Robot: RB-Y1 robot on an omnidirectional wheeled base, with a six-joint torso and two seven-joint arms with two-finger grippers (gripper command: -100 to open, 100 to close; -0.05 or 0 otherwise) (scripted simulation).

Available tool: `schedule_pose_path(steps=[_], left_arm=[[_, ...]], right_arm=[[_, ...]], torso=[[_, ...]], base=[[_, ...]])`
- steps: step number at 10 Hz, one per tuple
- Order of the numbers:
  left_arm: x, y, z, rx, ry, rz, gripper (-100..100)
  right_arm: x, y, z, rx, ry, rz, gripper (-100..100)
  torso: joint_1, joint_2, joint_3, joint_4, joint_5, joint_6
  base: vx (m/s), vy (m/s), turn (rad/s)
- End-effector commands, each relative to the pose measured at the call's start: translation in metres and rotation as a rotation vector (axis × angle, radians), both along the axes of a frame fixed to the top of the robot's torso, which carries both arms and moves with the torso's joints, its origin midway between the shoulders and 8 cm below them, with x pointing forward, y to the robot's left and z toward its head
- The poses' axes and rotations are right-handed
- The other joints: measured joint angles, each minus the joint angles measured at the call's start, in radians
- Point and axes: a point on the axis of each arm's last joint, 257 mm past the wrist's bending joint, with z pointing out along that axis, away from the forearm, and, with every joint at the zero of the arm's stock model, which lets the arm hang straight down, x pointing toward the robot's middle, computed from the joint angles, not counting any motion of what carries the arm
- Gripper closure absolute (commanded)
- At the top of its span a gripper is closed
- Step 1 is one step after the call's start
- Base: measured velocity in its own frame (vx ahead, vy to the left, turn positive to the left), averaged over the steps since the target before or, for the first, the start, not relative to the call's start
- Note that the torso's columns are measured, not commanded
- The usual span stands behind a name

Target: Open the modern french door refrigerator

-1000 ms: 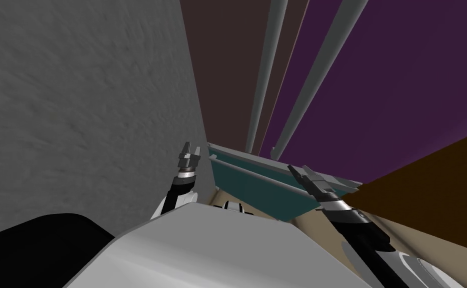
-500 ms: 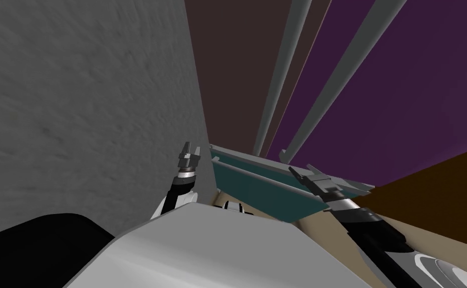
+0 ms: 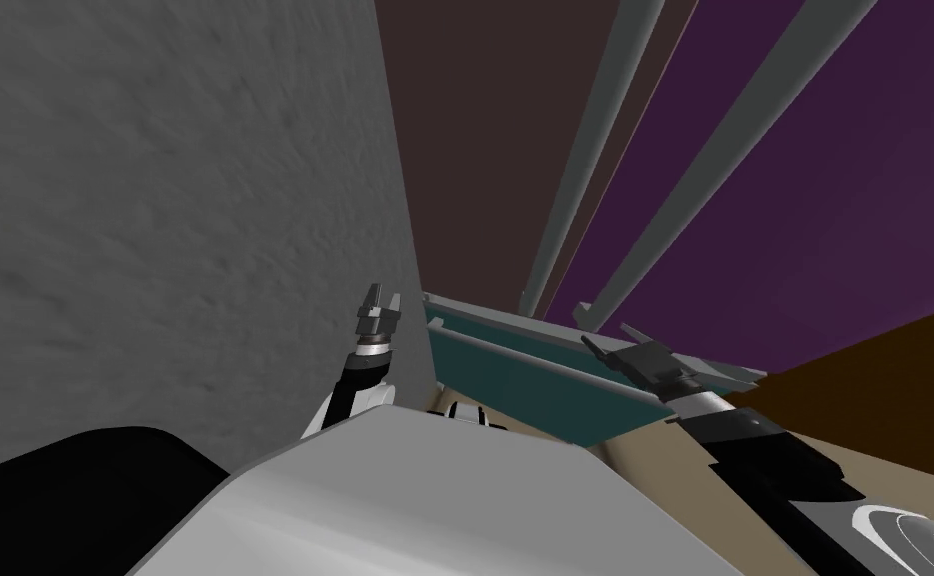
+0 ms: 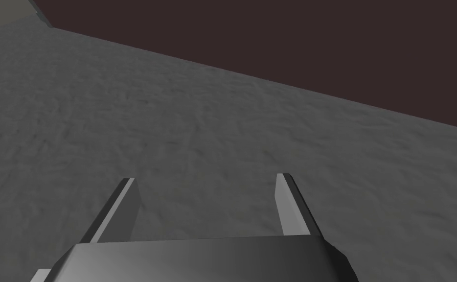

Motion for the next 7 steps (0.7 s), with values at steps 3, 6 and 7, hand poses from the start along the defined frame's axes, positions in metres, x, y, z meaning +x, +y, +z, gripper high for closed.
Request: schedule_pose_path(steps=[3,6,7], left_arm=[[0.0,0.0,0.0,0.0,0.0,0.0,0],[0.0,0.0,0.0,0.0,0.0,0.0,0],[0.0,0.0,0.0,0.0,0.0,0.0,0]], right_arm=[[0.004,-0.006,0.008,-0.21,-0.011,-0.009,-100],[0.006,-0.006,0.011,-0.271,-0.017,-0.008,-100],[0.006,-0.006,0.018,-0.278,-0.019,-0.004,-100]], torso=[[-0.002,0.0,0.0,0.0,0.0,0.0],[0.001,-0.001,0.0,0.0,0.0,0.0],[-0.002,0.0,0.0,0.0,0.0,0.0]], base=[[0.03,0.08,-0.041],[0.023,0.068,-0.034],[0.116,0.037,-0.035]])
